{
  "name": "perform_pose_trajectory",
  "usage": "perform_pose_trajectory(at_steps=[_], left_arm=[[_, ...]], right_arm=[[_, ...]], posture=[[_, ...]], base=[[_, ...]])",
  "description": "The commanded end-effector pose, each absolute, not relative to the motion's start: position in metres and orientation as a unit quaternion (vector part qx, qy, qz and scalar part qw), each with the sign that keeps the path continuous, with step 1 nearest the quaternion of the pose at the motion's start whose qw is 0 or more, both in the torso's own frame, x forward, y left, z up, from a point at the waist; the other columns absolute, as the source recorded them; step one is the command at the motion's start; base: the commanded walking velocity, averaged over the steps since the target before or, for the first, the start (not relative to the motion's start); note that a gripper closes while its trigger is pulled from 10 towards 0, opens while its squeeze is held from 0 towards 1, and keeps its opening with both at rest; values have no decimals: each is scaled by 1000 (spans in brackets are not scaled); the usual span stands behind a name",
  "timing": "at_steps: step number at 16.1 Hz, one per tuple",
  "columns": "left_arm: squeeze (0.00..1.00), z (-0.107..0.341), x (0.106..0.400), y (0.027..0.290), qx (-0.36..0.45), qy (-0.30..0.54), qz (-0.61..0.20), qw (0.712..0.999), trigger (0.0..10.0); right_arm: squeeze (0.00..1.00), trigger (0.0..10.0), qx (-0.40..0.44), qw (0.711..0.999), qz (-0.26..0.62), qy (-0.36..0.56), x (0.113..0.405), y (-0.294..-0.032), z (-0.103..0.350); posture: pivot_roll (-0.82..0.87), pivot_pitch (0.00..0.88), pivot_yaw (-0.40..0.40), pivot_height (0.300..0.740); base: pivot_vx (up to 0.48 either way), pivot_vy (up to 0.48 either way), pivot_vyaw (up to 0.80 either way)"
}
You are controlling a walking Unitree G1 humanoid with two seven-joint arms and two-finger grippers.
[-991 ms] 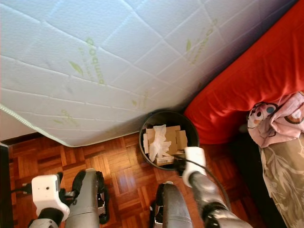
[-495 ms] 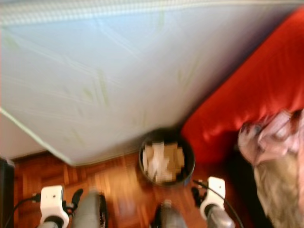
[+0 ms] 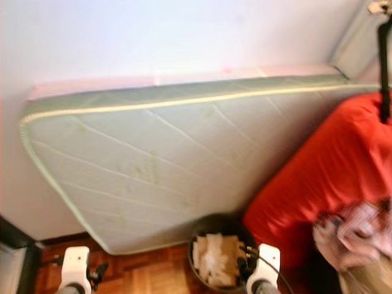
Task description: Clean up the room
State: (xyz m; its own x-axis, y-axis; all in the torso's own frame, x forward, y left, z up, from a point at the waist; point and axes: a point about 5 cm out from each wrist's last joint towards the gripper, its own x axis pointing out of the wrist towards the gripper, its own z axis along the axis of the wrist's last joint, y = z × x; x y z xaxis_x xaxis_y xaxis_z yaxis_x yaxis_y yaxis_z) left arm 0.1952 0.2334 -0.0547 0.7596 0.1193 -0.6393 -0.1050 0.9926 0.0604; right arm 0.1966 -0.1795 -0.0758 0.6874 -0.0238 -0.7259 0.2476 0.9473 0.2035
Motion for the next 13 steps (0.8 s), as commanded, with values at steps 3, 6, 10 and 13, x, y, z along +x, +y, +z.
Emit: perform_pose_trajectory(at_steps=[3,6,10,13], left_arm=[[0,-59,200,236,17,368,61,928,10000],[0,-58,208,230,15,365,59,929,10000],[0,-63,207,218,5,386,61,921,10000],[0,-70,198,214,1,404,62,913,10000]], right_arm=[[0,10000,161,891,-117,409,178,-186,-85],[0,10000,165,883,-140,416,170,-196,-87],[0,10000,167,877,-154,424,164,-206,-89],[0,10000,174,878,-151,419,169,-201,-88]], posture=[[73,0,-17,740],[77,0,-30,740],[103,0,-79,740],[105,0,-85,740]], base=[[0,0,0],[0,0,0],[0,0,0],[0,0,0]])
